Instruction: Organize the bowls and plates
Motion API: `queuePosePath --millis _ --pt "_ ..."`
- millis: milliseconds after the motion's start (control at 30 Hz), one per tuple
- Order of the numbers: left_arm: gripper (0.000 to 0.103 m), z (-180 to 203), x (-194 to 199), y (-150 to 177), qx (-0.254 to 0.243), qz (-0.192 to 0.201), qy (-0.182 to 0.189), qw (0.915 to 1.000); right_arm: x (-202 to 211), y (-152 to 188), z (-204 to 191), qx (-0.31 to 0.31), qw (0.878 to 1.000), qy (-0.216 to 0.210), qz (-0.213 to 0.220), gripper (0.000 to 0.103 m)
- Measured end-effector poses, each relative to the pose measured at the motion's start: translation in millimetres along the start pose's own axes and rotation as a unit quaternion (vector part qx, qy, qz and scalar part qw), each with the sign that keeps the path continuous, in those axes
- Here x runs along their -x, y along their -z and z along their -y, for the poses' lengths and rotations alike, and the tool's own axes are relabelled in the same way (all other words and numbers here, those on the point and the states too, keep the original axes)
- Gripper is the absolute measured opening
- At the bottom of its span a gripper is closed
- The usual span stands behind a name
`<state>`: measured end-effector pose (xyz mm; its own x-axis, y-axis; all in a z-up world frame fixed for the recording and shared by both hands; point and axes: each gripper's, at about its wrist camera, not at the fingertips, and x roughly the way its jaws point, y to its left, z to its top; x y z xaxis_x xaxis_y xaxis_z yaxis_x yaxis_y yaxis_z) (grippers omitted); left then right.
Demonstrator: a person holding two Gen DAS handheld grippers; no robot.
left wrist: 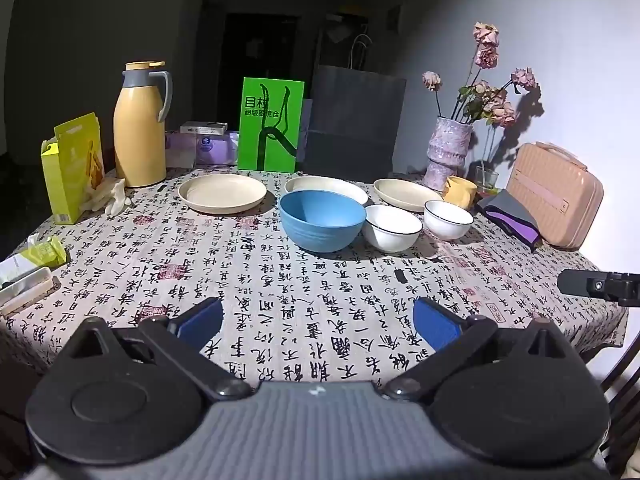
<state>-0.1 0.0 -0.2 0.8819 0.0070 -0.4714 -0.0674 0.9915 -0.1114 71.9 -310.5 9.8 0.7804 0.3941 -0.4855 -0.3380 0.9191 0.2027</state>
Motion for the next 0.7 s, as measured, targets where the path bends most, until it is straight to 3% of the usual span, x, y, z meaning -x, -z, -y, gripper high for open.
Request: queuePosePath --millis 167,267,700 --pt "0.103 1.3 -6.7 -4.5 0.002 -0.015 -0.001 0.9999 -1.3 1.4 -2.7 0.001 1.0 0.001 0.007 0.103" --pt "0.103 5.2 -0.7 -2.0 -0.007 -0.002 -0.002 1.0 0.1 -1.2 1.9 -0.001 1.0 0.001 0.006 0.103" --pt "0.103 -0.3 -3.0 -2.4 0.004 -0.01 0.003 0.9999 -4.3 -0.6 0.5 0.001 1.0 0.004 -0.01 0.103"
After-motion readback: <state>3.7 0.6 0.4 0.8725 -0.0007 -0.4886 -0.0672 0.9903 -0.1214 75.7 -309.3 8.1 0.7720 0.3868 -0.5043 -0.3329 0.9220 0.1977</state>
